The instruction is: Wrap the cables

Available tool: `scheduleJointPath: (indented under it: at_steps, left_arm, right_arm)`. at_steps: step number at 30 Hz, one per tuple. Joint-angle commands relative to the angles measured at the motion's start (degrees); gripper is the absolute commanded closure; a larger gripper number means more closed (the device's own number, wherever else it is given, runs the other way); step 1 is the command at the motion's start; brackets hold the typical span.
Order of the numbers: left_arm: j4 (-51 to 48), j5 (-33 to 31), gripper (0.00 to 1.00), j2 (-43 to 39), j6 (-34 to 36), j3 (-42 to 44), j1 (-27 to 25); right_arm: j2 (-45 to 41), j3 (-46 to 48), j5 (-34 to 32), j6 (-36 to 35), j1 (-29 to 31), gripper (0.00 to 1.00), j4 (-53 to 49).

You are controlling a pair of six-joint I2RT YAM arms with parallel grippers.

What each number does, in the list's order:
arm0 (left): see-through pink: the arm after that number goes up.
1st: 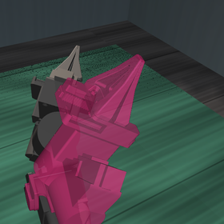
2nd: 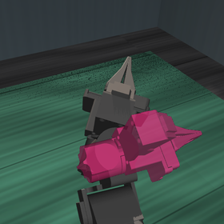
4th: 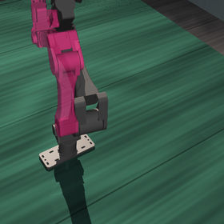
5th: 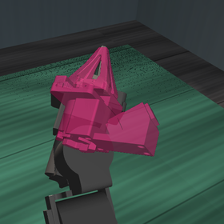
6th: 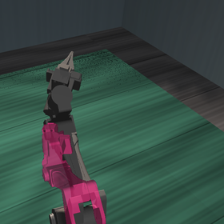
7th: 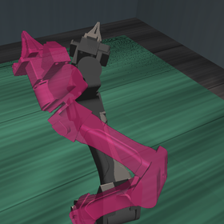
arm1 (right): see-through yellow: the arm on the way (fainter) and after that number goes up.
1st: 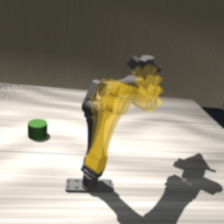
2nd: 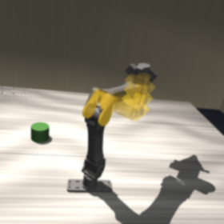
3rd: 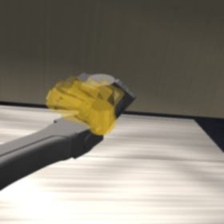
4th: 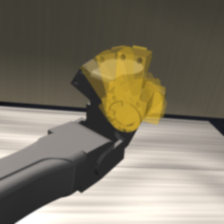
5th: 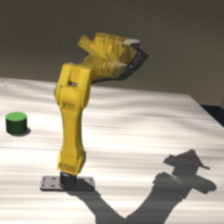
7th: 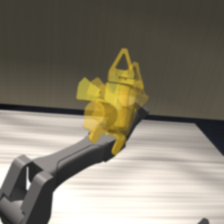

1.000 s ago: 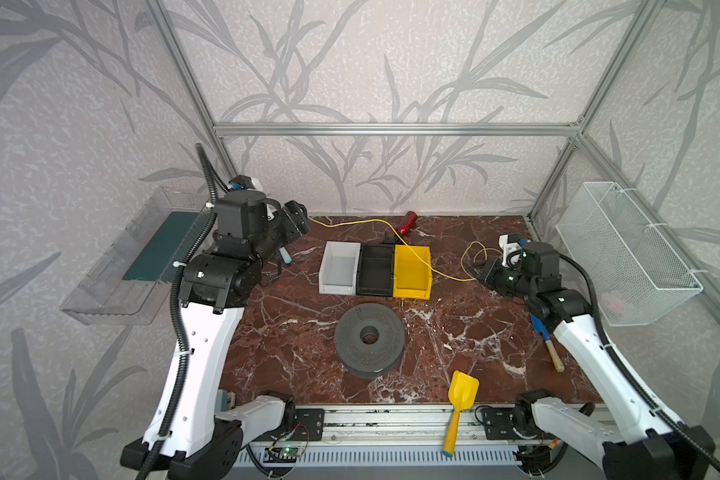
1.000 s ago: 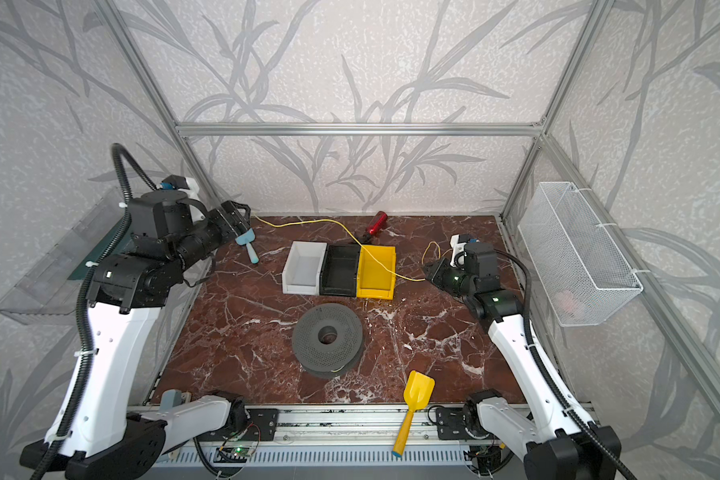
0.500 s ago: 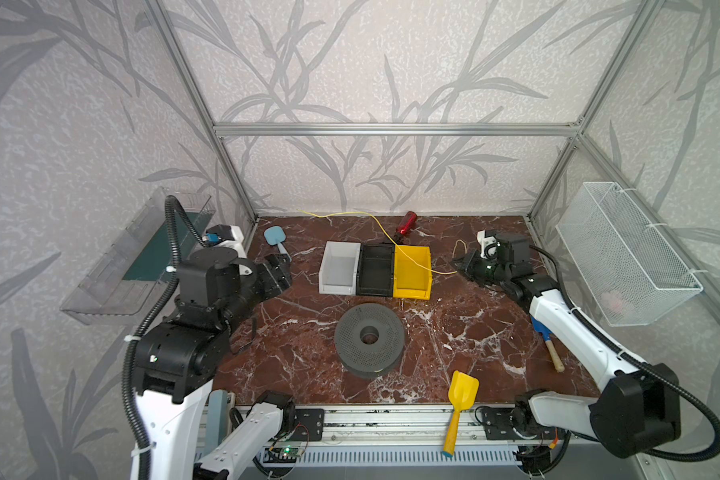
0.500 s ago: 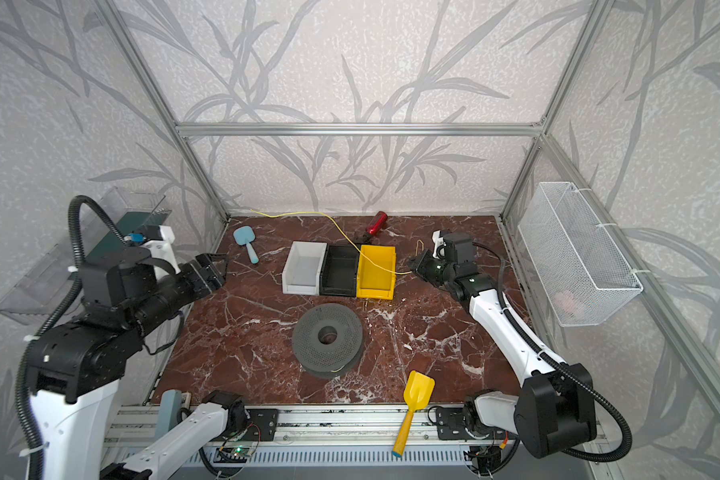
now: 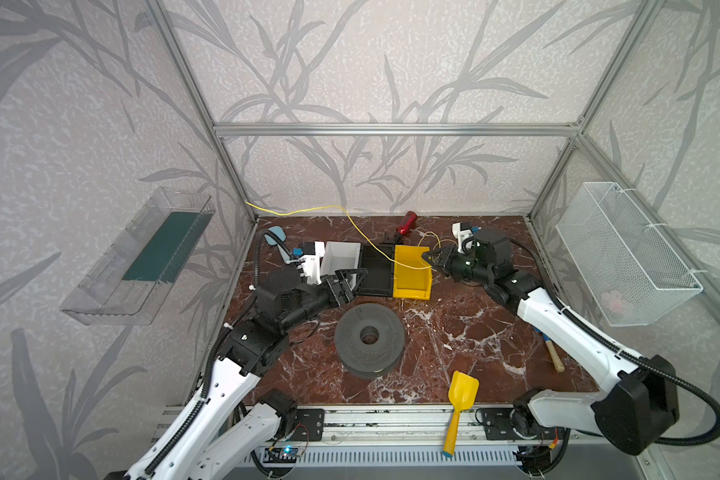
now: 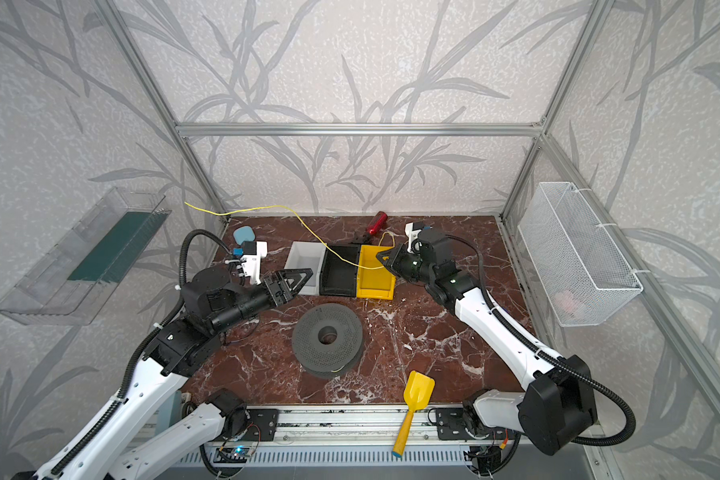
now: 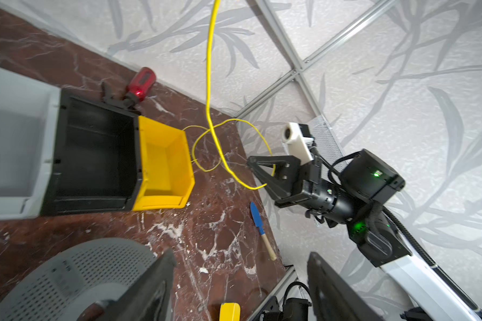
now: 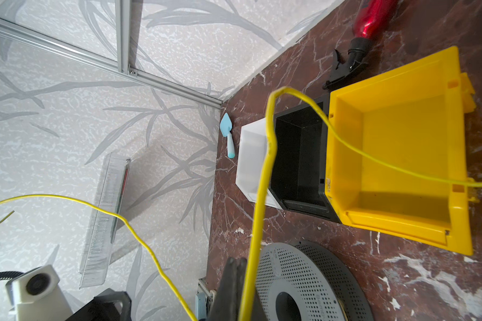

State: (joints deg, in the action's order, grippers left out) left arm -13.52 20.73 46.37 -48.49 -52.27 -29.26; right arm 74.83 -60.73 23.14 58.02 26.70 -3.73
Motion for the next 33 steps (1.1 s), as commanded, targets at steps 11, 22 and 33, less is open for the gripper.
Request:
scheduleJointPath:
  at_steps: [11, 22, 33]
  left_arm:
    - [21.2, -11.2, 0.27, 10.9, -0.7, 1.4, -11.9]
    - [27.0, -14.6, 0.39, 16.8, -2.3, 1.9, -13.2]
    - [32.5, -17.6, 0.41, 20.9, -2.8, 2.5, -13.2]
  right_arm:
    - [4.0, -6.1, -4.3, 3.4, 5.0, 1.00, 4.0]
    - [3.5, -4.9, -5.4, 5.3, 5.8, 1.00, 7.2]
    - [4.0, -2.5, -4.0, 9.3, 7.4, 1.00, 13.3]
